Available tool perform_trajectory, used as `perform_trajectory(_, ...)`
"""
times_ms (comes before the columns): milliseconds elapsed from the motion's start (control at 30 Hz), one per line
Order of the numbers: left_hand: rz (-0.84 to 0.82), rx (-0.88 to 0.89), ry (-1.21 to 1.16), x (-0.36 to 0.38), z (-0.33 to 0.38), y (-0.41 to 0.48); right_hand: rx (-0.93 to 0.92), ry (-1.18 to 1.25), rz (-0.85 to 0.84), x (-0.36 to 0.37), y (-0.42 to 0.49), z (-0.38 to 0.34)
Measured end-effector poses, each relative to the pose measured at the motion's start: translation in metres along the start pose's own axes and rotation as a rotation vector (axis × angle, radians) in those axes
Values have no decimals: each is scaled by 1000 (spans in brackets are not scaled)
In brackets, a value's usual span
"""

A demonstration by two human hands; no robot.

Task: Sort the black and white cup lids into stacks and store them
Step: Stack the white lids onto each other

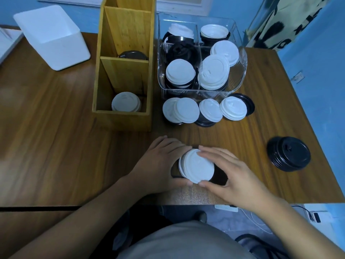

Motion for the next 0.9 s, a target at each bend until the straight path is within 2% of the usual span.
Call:
perform_trajectory(133,-3,-16,-10,0,-1,0,-81,-116,-86,-6,6,7)
perform_trajectory(267,15,4,-11,1,-1,-1,-91,-130,-97,-1,12,3)
perform_trajectory(467,24,10,-14,3,-2,0,-43,-74,-53,6,16,0)
perform_trajectory(900,15,2,14,2,-3,-3,21,-98,-150,0,23,0)
Point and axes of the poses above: each hand's wrist, its own y-axis towards the middle knuckle, its own x-axis out of the palm, z = x × y, the point moved 1 cm from there along y, towards the middle knuckle, and after that the axes turned 14 degrees about -z, right-handed, at the moved point
